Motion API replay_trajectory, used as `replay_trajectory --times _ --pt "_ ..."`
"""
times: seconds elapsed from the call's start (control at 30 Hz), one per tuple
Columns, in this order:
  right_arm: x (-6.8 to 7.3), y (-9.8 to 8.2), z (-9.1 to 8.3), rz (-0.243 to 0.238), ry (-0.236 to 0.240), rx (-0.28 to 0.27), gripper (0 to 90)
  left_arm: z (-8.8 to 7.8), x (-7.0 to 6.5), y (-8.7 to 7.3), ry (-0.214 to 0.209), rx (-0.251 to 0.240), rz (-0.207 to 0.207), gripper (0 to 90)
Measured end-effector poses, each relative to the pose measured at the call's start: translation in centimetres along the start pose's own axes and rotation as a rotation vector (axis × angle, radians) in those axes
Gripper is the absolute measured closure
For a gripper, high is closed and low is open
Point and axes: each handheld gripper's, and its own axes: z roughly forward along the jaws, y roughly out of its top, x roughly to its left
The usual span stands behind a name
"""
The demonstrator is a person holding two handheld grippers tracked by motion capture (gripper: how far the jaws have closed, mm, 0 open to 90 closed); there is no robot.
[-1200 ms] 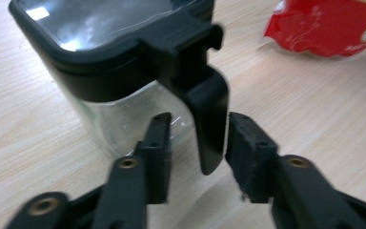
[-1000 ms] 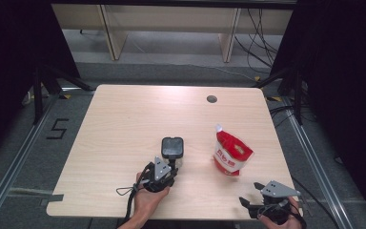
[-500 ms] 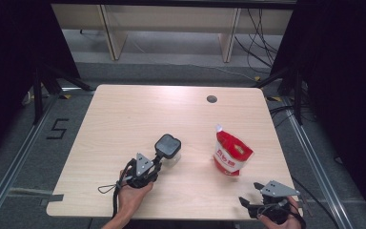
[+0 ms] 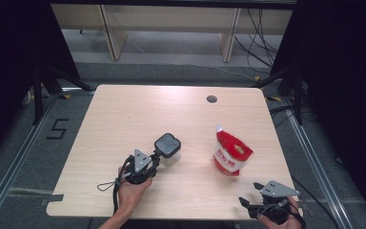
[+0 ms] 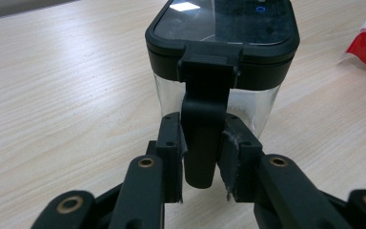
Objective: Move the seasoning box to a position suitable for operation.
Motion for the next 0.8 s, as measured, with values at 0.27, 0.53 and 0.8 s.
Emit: replay_trajectory --times 0.27,0.53,0.8 --pt "-0.2 0.0 0.0 -0.017 0.003 -0.004 23.9 -0.1 0.8 -0.1 -0.035 -0.001 0.024 72.7" --pt "-0.1 0.0 0.0 -0.015 0.001 -0.006 24.0 -0.5 1.8 -0.5 -0.138 -0.012 0.043 72.8" --pt "-0.1 0.0 0.0 -0.017 -0.002 -0.007 24.0 -1.1 2.1 -0.9 -0.207 -0.016 0.057 72.8"
